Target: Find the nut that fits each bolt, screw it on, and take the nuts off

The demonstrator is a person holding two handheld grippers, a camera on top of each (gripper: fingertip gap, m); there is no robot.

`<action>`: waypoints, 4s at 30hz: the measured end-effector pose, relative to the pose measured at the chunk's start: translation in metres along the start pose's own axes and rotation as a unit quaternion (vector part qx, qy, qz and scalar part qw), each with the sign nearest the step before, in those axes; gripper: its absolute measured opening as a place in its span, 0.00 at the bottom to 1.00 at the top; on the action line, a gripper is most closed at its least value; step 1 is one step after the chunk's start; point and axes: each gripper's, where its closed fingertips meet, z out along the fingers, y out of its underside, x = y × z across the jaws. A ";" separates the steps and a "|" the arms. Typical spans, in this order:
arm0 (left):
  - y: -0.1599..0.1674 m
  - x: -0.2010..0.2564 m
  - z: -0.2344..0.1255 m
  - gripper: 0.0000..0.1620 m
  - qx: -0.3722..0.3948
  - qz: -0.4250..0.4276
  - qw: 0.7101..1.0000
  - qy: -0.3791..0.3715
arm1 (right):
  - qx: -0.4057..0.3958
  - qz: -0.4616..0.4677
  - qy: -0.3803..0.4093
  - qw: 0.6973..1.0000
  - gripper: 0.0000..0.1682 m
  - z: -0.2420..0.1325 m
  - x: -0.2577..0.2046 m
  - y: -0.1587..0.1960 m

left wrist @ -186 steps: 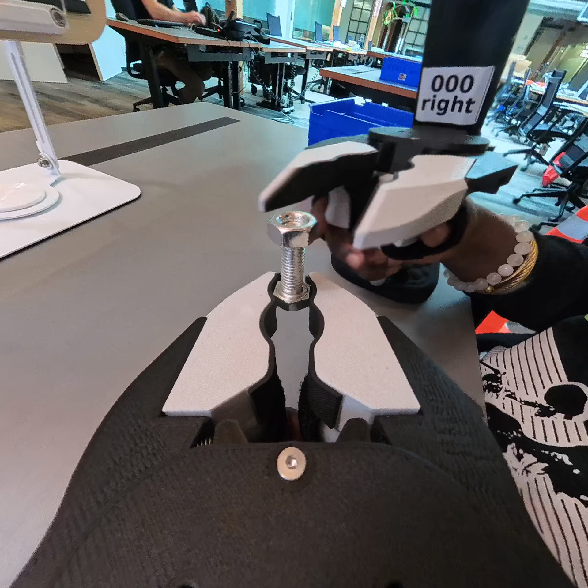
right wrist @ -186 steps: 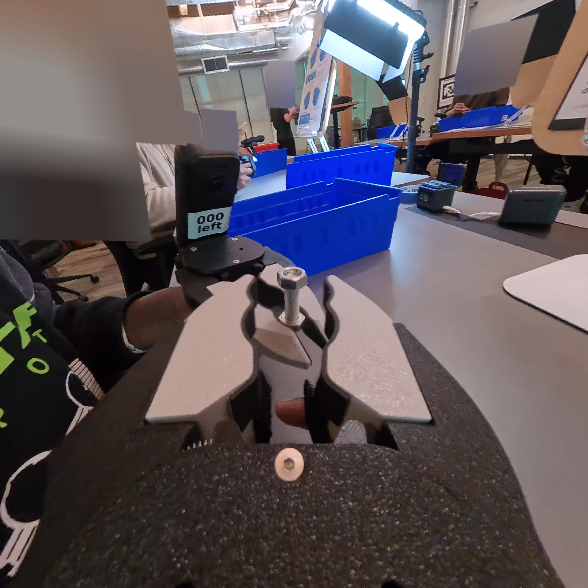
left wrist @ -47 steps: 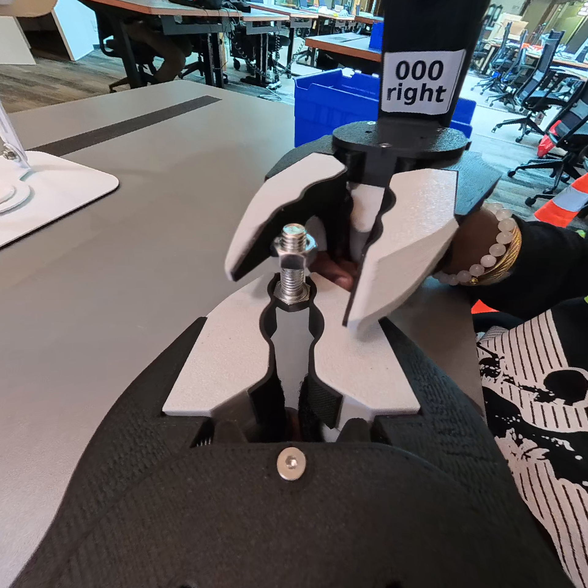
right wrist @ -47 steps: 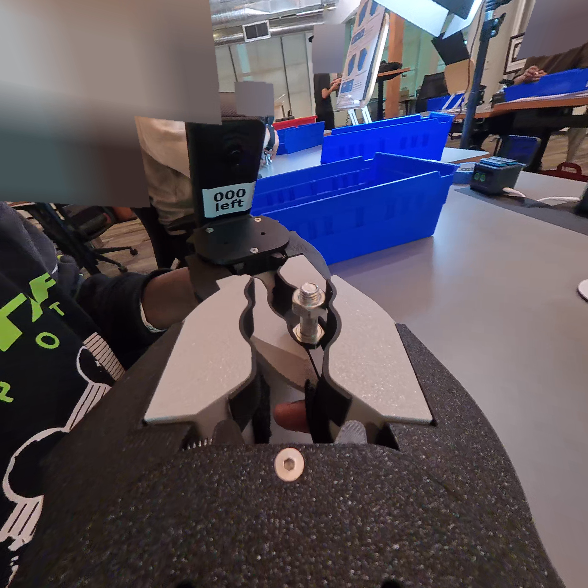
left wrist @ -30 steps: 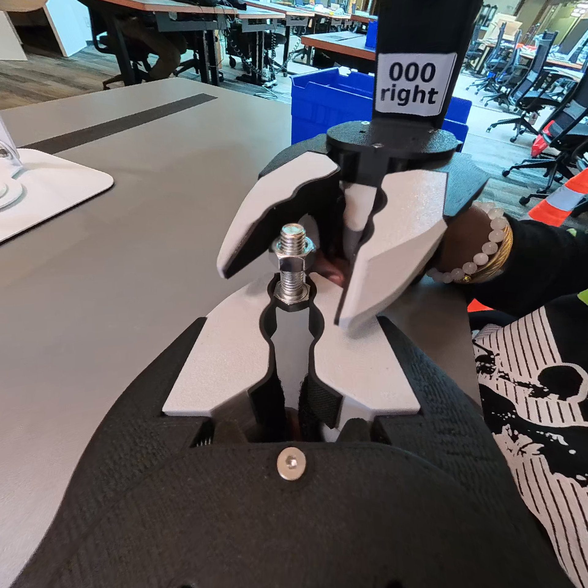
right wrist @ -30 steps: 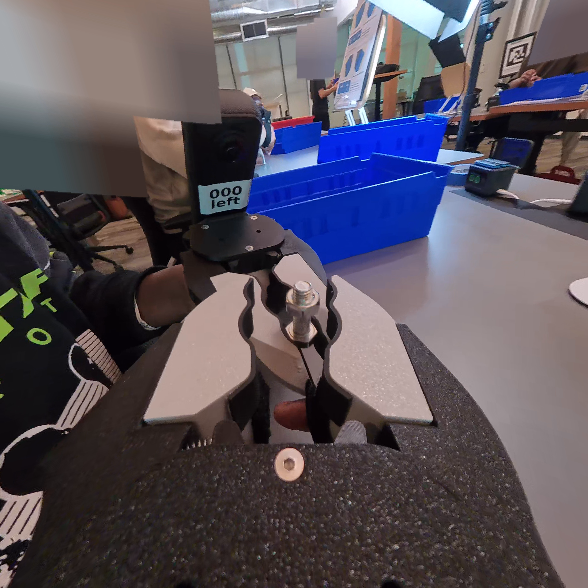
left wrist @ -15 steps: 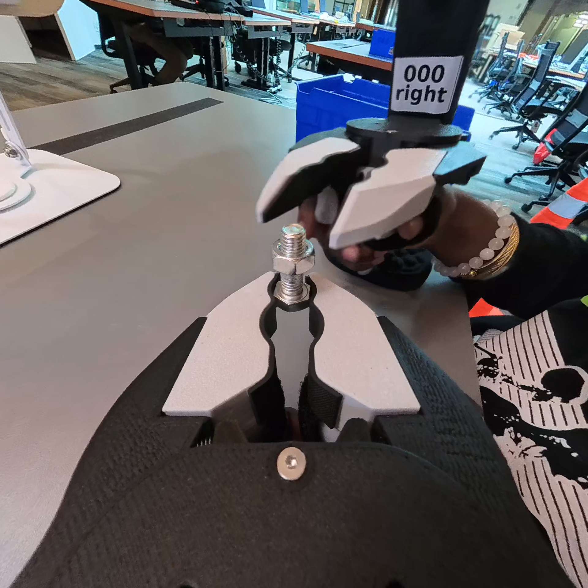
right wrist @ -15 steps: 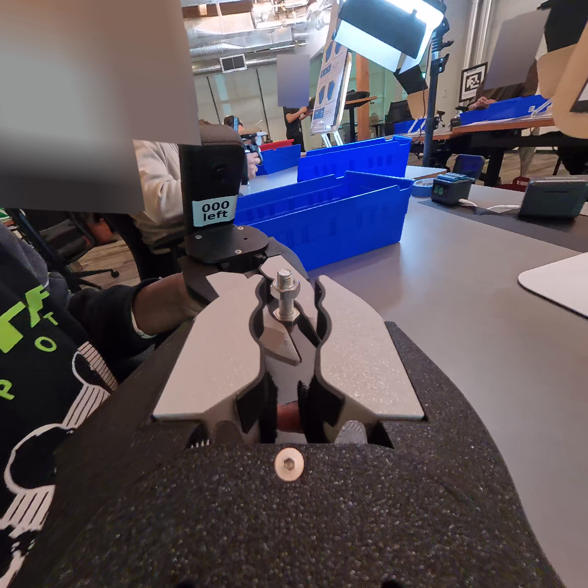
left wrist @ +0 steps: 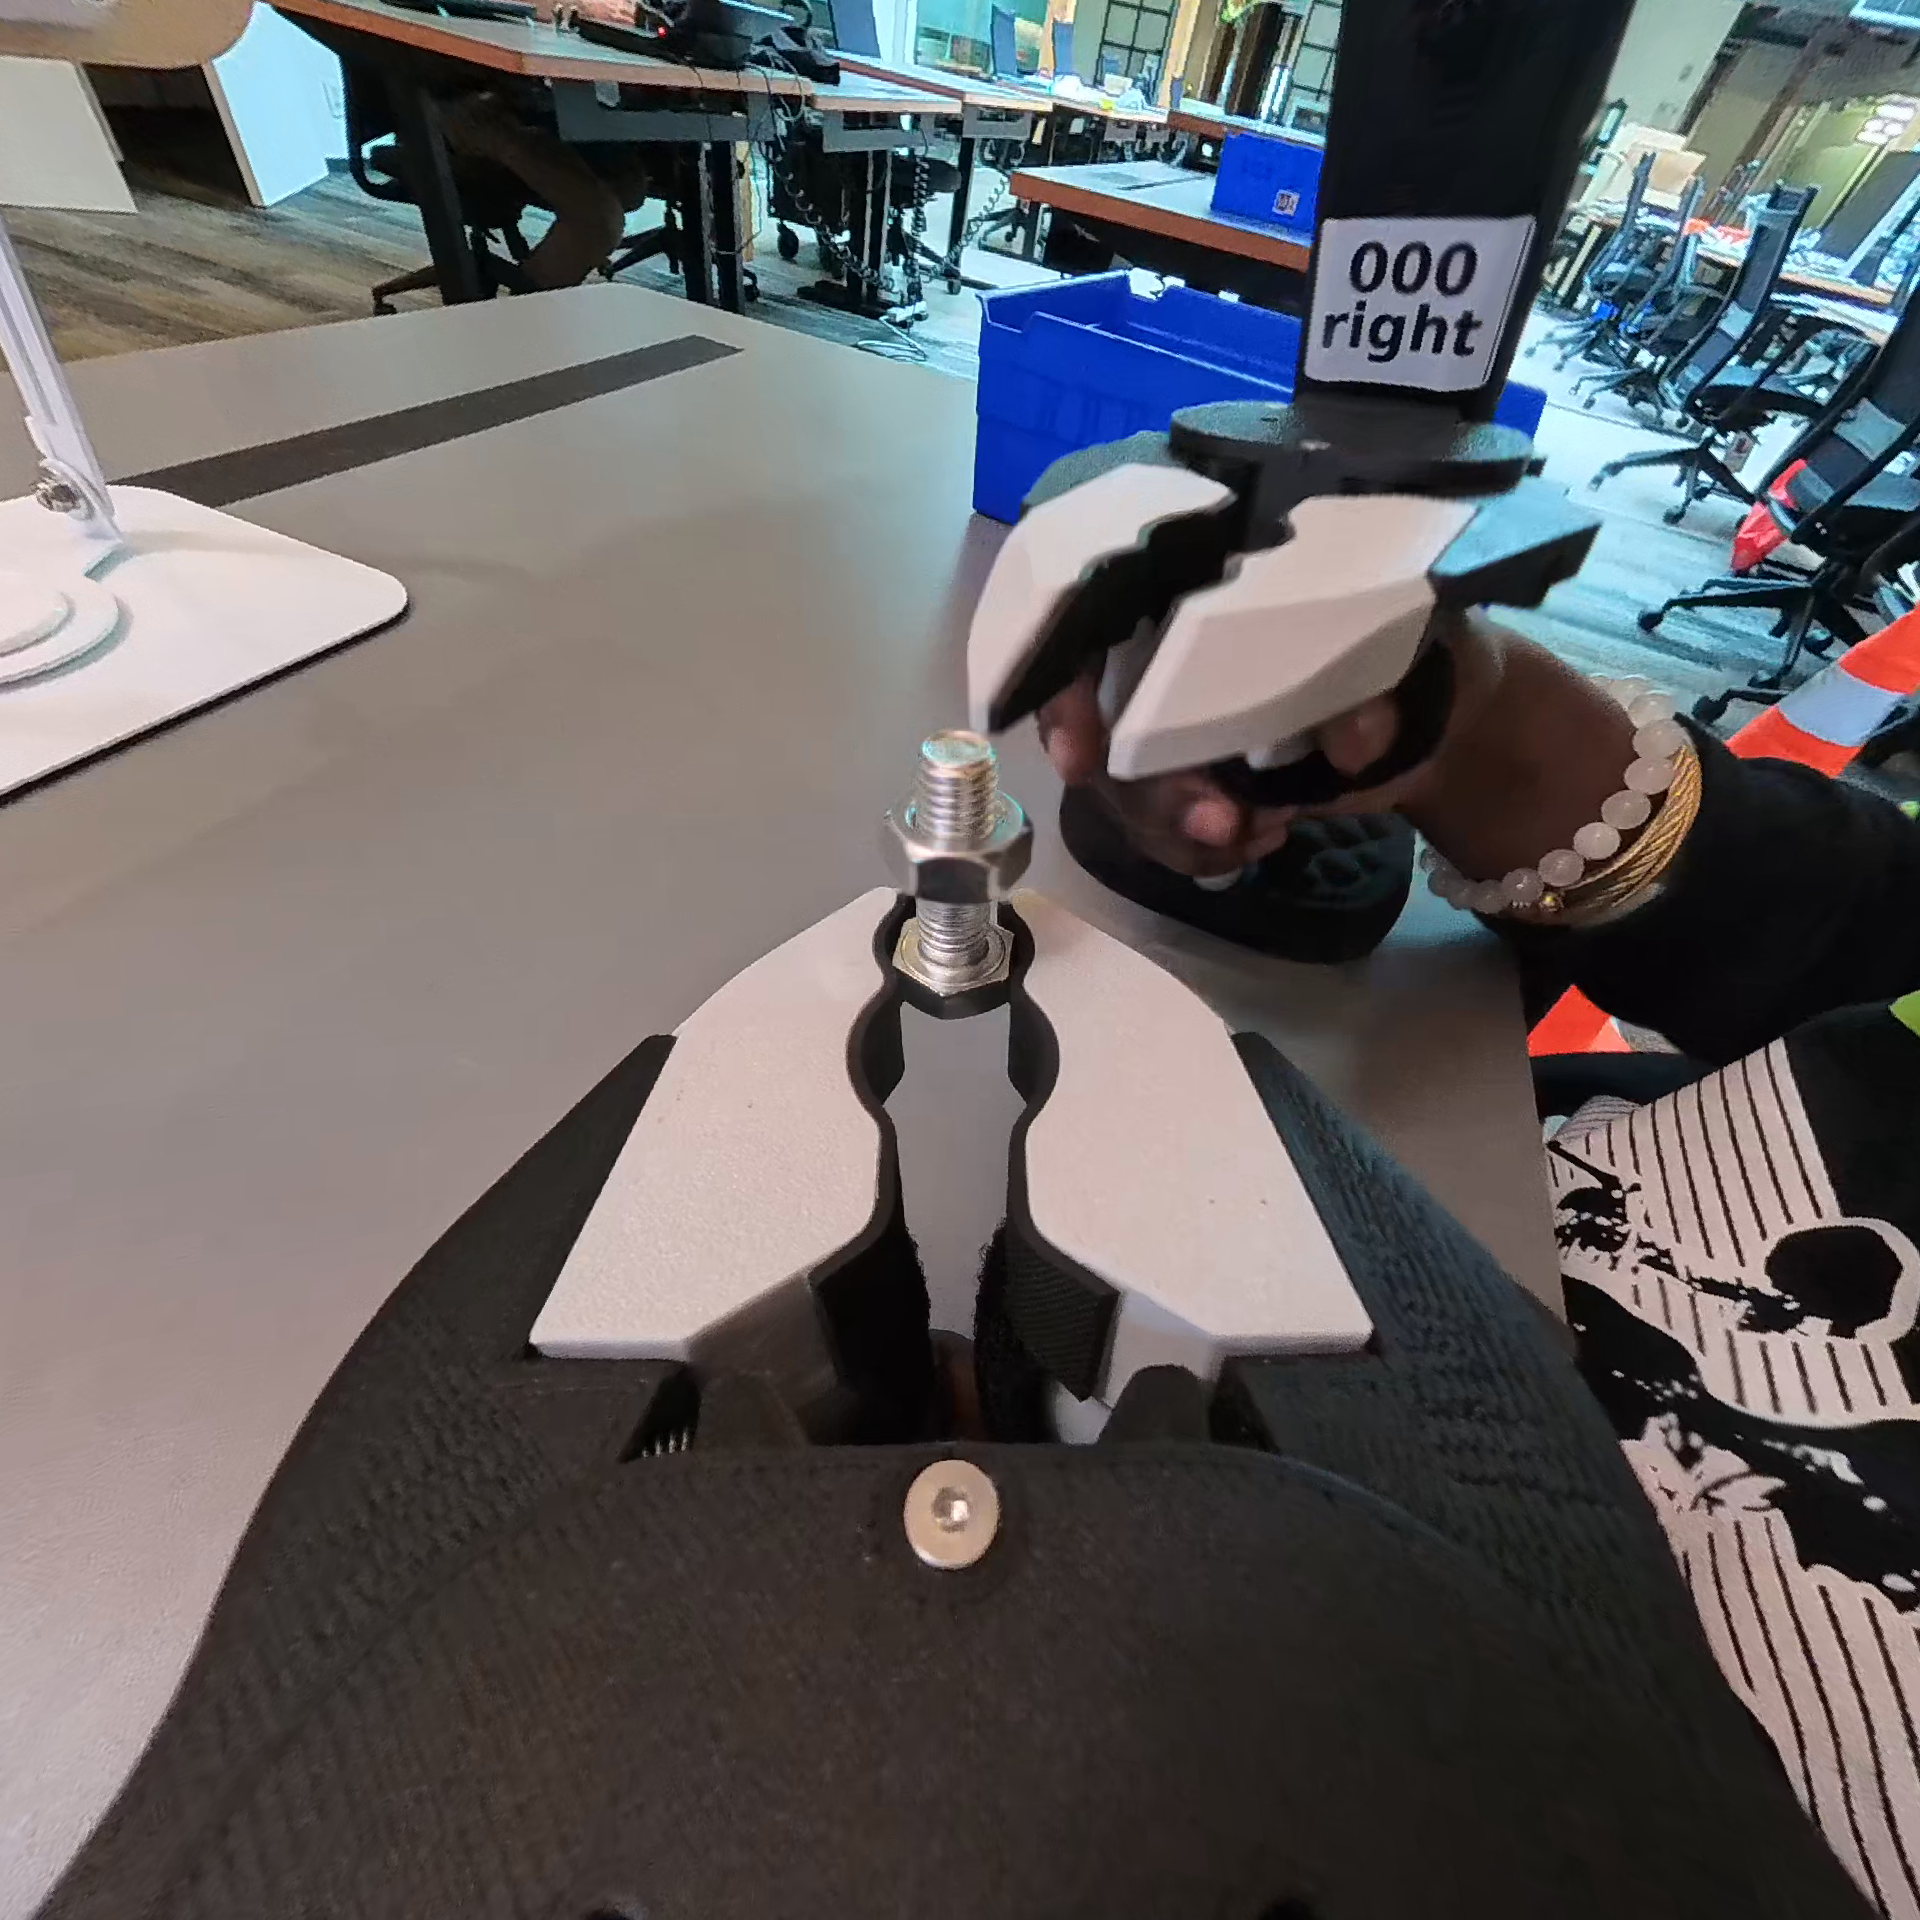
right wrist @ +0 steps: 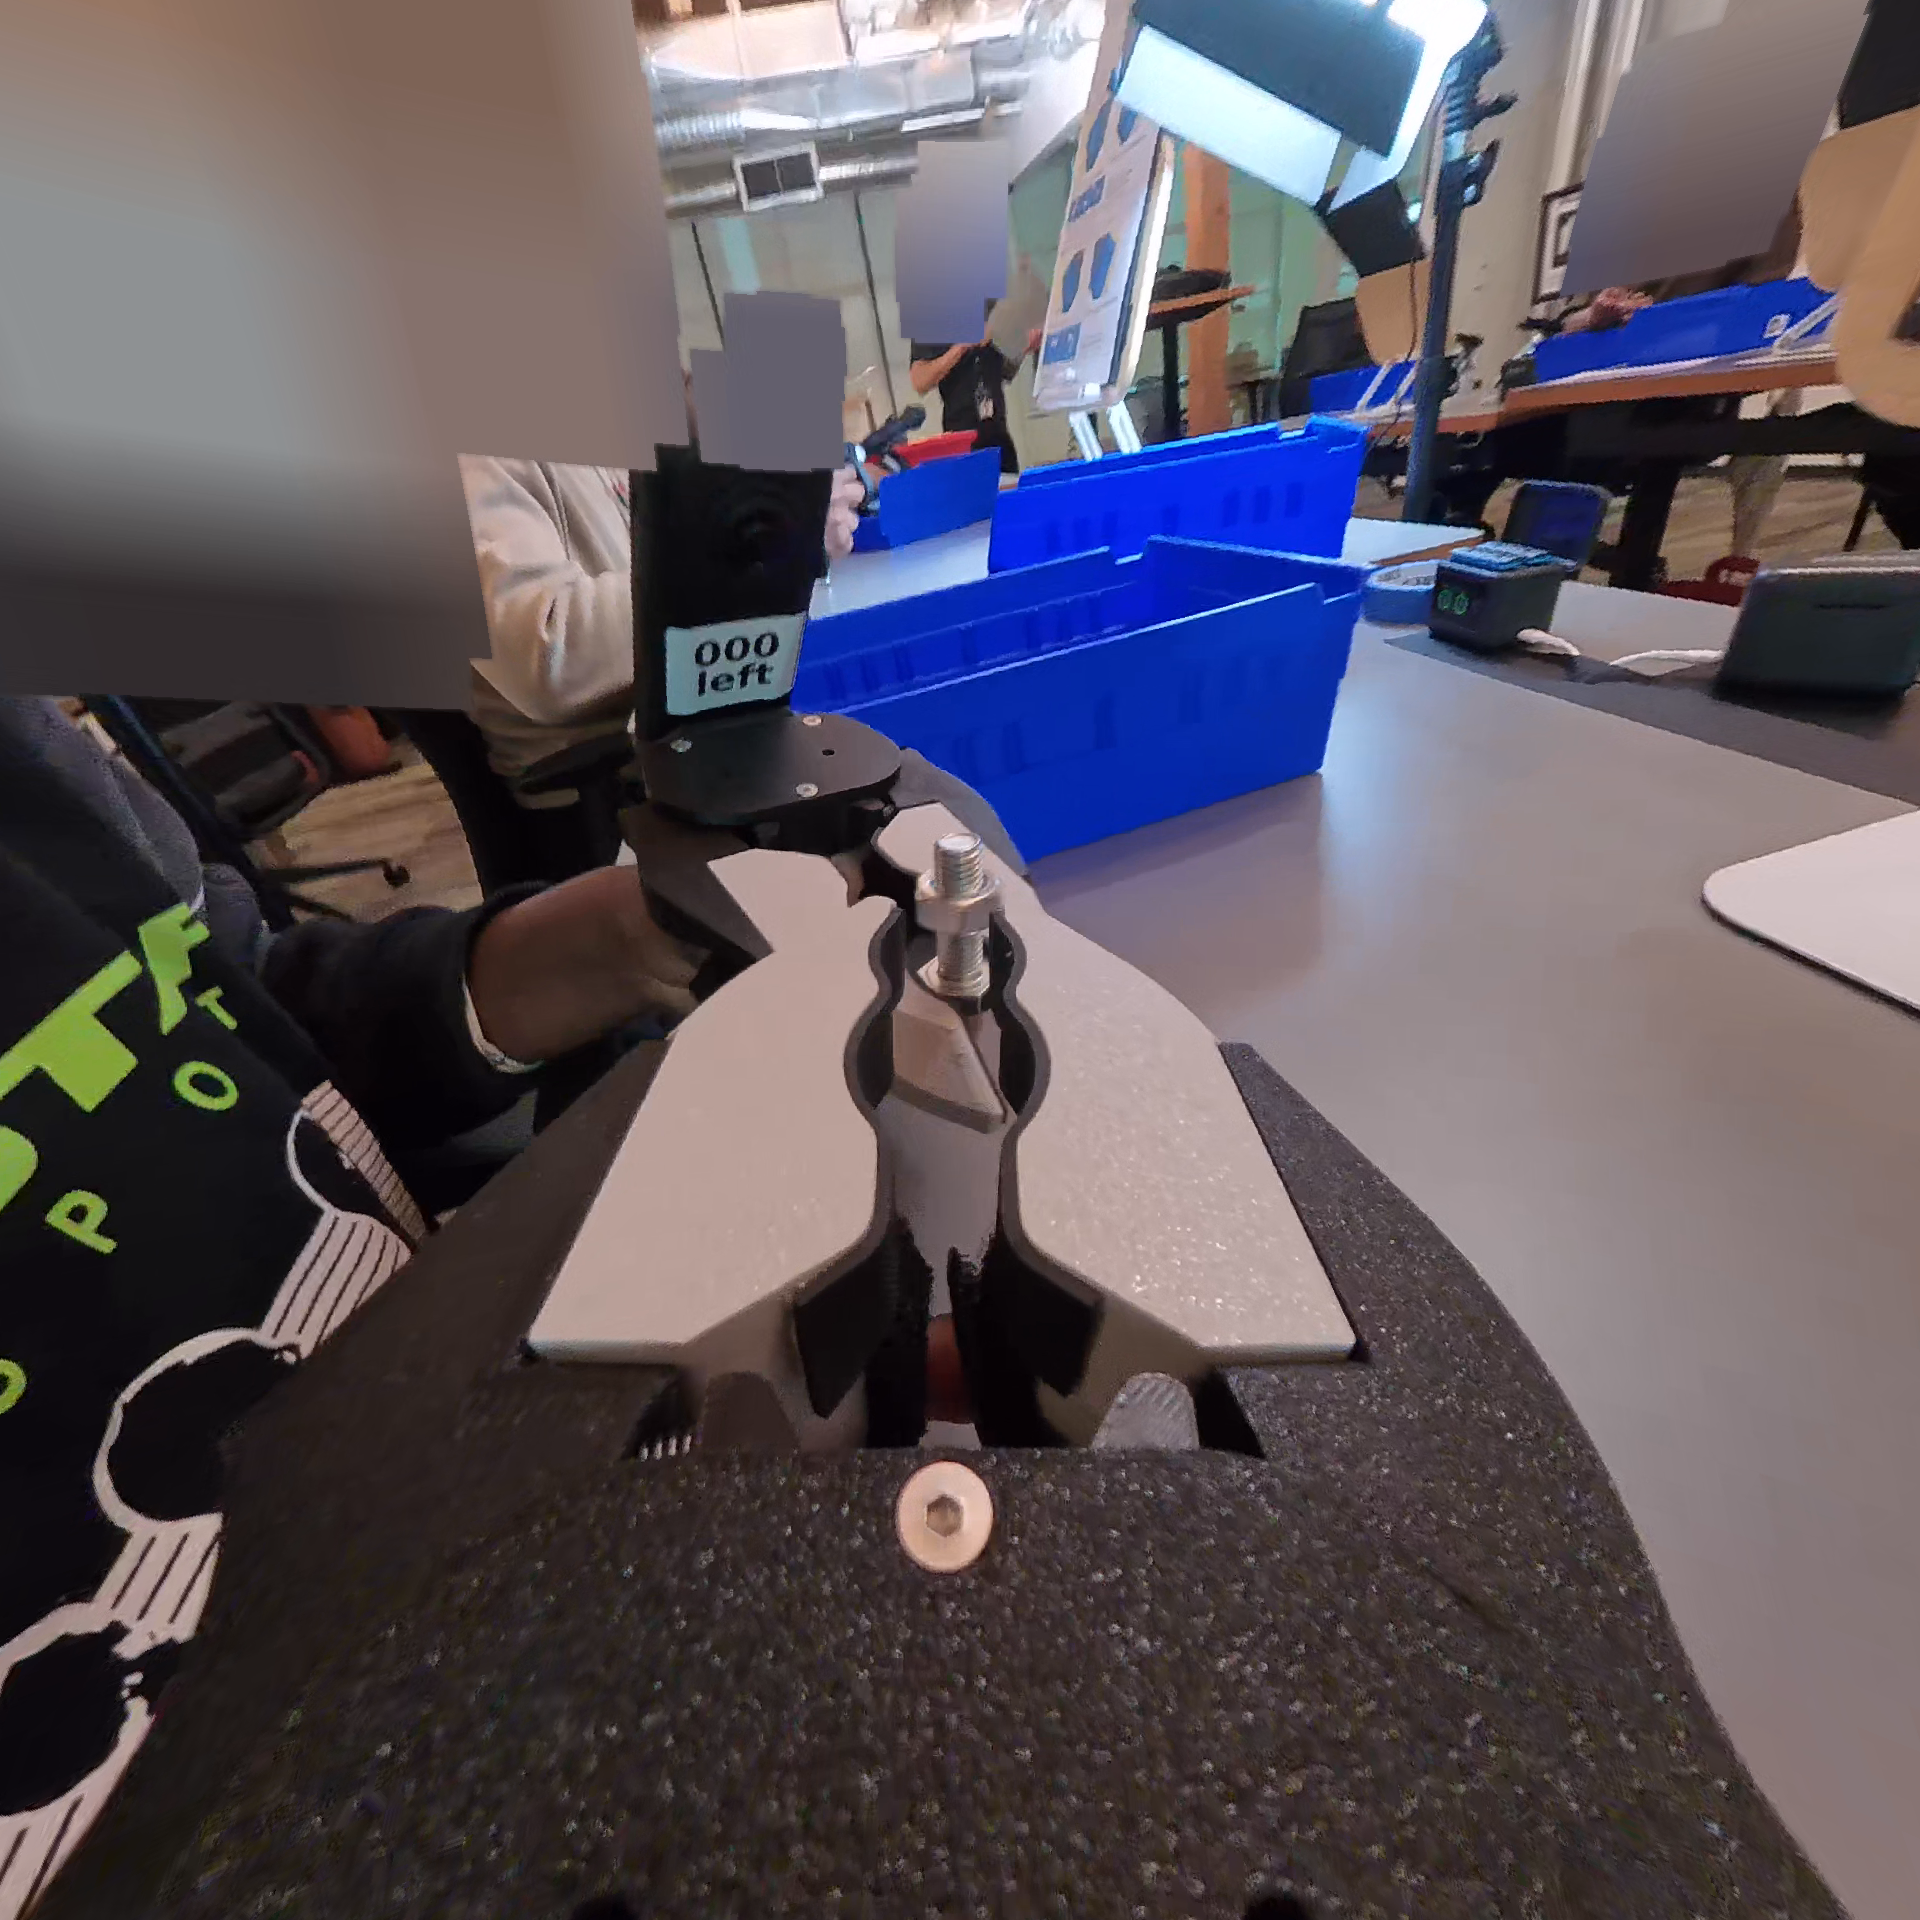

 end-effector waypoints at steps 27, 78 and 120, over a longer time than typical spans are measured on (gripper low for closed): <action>0.003 0.005 0.003 0.09 -0.013 0.014 1.000 0.010 | -0.035 -0.007 -0.004 0.999 0.25 0.028 -0.006 0.014; 0.002 0.004 0.003 0.33 -0.009 0.034 0.999 -0.011 | -0.126 -0.060 0.097 0.985 0.06 -0.015 0.009 0.000; 0.004 -0.001 0.005 0.38 -0.023 0.035 0.999 -0.033 | -0.189 0.115 0.681 0.699 0.17 -0.485 0.186 0.011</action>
